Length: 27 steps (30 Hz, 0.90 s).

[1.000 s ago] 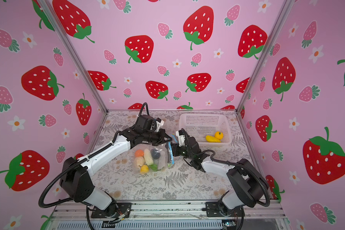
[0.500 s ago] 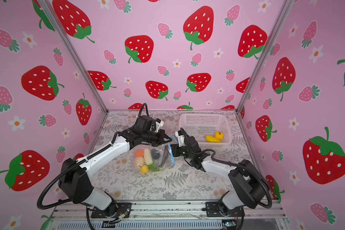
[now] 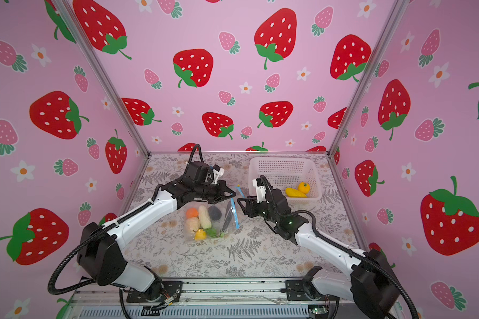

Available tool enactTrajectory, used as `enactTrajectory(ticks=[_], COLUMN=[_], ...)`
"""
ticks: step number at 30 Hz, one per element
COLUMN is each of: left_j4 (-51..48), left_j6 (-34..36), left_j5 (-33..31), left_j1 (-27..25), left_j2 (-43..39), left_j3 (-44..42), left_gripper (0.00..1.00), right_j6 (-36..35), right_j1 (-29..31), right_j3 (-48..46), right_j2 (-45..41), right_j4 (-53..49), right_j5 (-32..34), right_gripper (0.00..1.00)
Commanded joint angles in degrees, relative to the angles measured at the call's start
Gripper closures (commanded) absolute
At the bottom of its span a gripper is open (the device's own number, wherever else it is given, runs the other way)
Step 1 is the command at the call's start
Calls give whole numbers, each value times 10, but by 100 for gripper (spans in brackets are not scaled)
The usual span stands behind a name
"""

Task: Place the food in the zip-top bag and seal the zipper
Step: 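Open the right gripper and draw it back from the bag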

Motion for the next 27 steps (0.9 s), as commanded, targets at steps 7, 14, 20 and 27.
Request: enactTrajectory(ticks=[7,14,20,27], left_j4=[1,10,14,17], left_j6=[3,5,9,13], left_j5=[1,6,19,25], left_j1=[9,14,26,27], left_j2=[-39,-47,-53,-61], left_j3=[-20,-37,-47,-55], left_gripper=[100,100,100,100], right_j6=[-4,-14,-1,13], right_j1=[-36,-43,-43,-42], right_j3=[9,27,39,46], right_j2=[35,65,87,98], right_j4=[-66,-78,-69,-58], right_j5=[-18,-43,-60,-71], right_gripper=[38,38,41,46])
